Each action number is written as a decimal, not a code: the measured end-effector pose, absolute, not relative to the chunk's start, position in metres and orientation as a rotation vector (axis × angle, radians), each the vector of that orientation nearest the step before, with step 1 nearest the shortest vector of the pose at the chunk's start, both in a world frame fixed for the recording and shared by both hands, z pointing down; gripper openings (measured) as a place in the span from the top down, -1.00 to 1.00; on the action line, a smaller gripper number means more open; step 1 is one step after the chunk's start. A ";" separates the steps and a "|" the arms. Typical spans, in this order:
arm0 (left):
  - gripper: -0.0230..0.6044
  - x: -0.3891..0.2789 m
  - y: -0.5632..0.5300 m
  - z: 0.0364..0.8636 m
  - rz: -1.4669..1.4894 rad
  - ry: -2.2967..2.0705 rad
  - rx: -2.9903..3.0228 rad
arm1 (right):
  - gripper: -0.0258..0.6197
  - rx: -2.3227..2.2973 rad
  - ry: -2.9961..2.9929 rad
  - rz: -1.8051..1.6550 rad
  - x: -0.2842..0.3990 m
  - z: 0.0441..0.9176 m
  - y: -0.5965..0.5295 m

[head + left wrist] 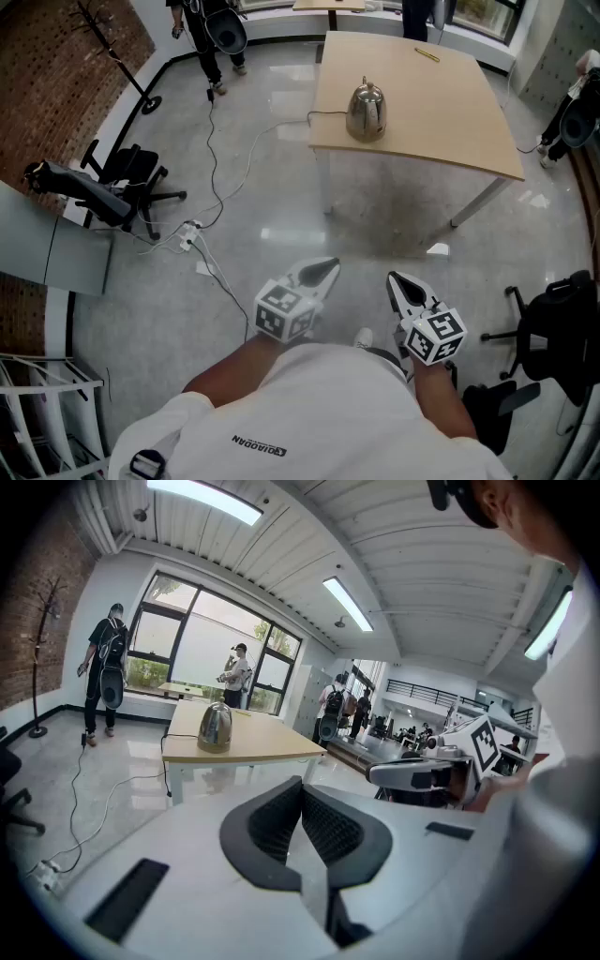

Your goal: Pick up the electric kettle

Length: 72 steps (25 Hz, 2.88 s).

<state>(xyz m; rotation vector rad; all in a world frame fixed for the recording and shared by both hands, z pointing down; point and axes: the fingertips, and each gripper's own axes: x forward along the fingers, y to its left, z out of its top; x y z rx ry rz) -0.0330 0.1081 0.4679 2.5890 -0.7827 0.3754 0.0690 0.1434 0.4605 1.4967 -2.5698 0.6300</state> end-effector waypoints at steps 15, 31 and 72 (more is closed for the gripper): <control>0.94 -0.028 0.117 0.468 0.366 -0.794 2.592 | 0.86 1.457 -2.581 0.630 0.072 0.459 0.152; 0.94 -0.016 0.124 0.467 0.371 -0.830 2.586 | 0.85 1.427 -2.661 0.711 0.084 0.456 0.158; 0.94 0.034 0.088 0.487 0.401 -0.989 2.462 | 0.85 1.325 -2.723 0.792 0.155 0.486 0.110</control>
